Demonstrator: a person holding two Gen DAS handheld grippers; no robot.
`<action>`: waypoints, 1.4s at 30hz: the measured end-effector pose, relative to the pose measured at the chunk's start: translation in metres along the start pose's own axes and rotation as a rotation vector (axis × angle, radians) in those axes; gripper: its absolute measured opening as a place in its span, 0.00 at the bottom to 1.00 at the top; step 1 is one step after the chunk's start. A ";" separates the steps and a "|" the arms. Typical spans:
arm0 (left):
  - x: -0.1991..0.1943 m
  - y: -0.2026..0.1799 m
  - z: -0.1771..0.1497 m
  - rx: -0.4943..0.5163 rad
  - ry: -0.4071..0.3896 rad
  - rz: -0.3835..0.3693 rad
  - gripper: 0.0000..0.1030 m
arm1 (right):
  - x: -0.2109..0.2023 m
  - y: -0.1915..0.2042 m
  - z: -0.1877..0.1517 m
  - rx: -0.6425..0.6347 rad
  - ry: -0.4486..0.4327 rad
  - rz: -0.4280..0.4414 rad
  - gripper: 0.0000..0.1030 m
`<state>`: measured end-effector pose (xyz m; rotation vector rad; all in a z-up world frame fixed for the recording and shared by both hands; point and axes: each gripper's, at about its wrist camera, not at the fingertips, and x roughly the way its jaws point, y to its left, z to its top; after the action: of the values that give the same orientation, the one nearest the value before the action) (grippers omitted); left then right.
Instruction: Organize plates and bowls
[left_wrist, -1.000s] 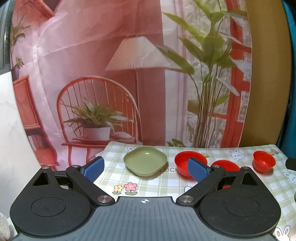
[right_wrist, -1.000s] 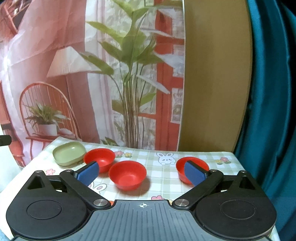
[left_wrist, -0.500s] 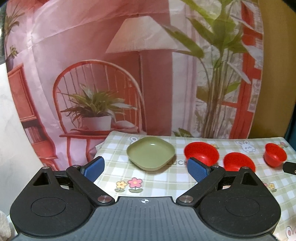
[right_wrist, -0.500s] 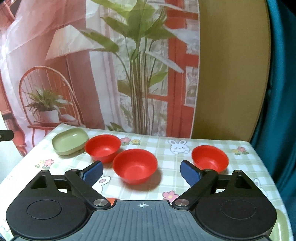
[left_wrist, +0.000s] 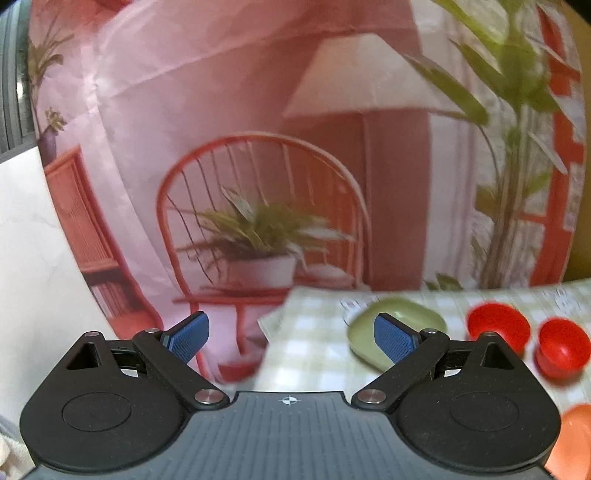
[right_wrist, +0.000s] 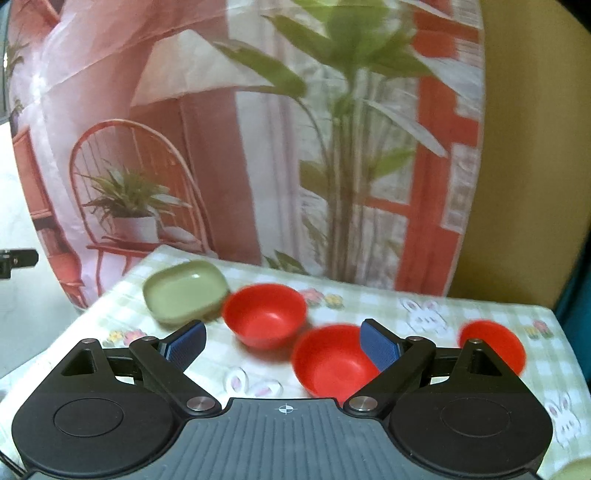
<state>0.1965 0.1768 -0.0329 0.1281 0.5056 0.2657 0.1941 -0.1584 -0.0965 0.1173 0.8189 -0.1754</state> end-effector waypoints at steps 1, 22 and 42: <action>0.005 0.006 0.004 -0.007 -0.008 0.005 0.95 | 0.005 0.005 0.005 -0.009 -0.002 0.008 0.87; 0.193 0.006 -0.027 -0.174 0.159 -0.154 0.82 | 0.229 0.066 0.083 -0.118 0.180 0.129 0.62; 0.261 -0.029 -0.050 -0.240 0.331 -0.239 0.55 | 0.333 0.081 0.062 0.004 0.509 0.094 0.18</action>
<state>0.3977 0.2257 -0.2017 -0.2130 0.8055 0.1109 0.4778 -0.1264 -0.2965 0.2088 1.3176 -0.0574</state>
